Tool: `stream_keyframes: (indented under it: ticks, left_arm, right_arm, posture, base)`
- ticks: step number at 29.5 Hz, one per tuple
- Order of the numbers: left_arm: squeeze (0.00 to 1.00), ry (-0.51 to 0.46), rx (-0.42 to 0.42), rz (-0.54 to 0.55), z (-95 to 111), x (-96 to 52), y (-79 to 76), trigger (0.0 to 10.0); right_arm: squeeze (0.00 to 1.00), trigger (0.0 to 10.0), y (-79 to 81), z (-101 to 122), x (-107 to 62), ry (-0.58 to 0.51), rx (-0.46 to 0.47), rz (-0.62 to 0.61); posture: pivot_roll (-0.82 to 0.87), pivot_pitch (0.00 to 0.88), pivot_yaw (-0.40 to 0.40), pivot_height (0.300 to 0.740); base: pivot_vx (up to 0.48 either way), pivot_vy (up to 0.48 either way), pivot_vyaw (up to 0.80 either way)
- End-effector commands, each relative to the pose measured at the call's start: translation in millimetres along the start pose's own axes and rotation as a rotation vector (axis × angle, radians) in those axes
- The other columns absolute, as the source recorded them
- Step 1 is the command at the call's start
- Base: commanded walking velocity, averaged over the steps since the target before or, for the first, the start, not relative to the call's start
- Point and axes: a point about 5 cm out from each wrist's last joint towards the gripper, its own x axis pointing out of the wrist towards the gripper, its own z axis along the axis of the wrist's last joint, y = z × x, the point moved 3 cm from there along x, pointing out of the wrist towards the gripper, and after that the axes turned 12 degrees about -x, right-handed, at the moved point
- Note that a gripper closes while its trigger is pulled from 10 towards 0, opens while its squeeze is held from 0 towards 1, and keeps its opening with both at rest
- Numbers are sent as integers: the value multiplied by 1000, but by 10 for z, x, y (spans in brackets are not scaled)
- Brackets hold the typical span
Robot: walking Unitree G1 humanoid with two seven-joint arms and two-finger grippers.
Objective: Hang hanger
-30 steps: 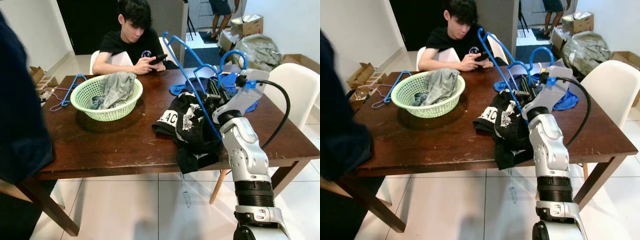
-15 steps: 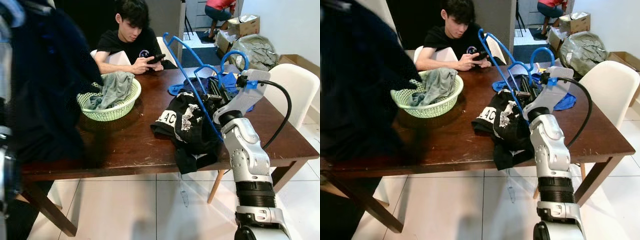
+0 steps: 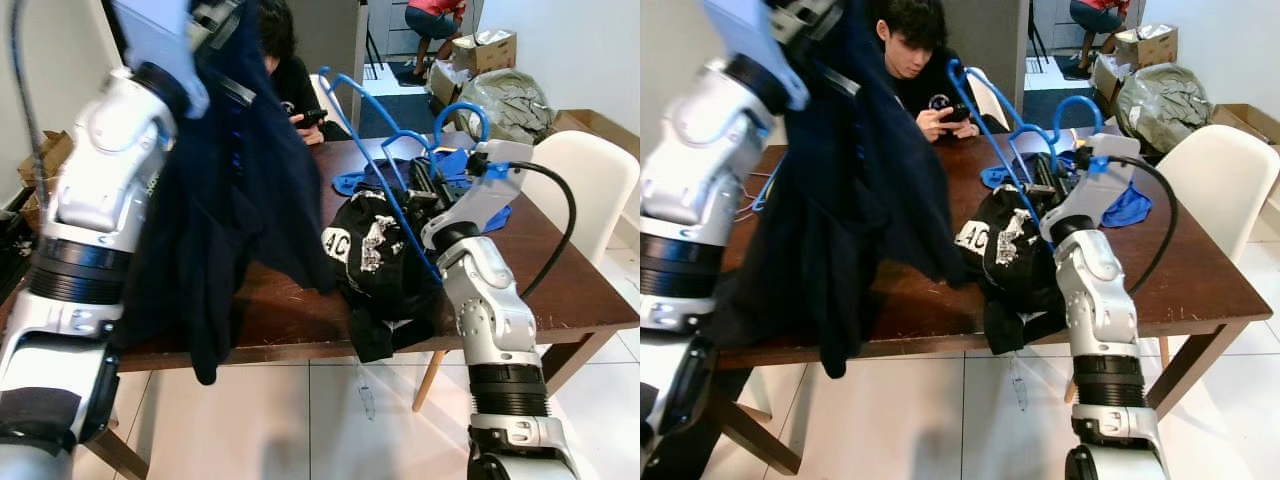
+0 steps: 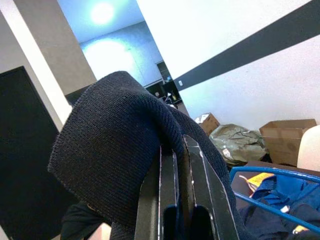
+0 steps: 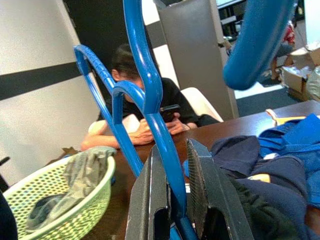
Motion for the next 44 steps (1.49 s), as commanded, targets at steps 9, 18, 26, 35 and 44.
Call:
stream_keyframes:
  ticks: [9, 18, 26, 35, 44]
  left_arm:
    - [0, -16, 43, 28, 102, -38, 110, 0]
    - [0, 5, 142, 96, 104, -136, 242, 0]
    - [0, 8, 161, 114, 119, -131, 319, 6784]
    - [0, 2, 153, 96, 122, -113, 252, 10000]
    - [0, -8, 145, 85, 150, -111, 209, 10000]
  right_arm:
    - [0, 10000, 17, -10, -24, 6, 2, 3]
    - [0, 10000, -16, 3, -36, 7, -7, 0]
    - [0, 10000, -21, 4, -47, 9, -7, -2]
    - [0, 10000, -26, 8, -58, 10, -8, -2]
    - [0, 10000, -16, 9, -57, 11, -5, 1]
  posture:
    - [30, 7, 29, 740]
    - [13, 5, 24, 740]
    - [10, 7, 22, 740]
    - [8, 12, 19, 740]
    - [10, 15, 18, 740]
  base:
    - [0, 0, 0]
    - [0, 0, 0]
    - [0, 0, 0]
    - [0, 0, 0]
    - [0, 0, 0]
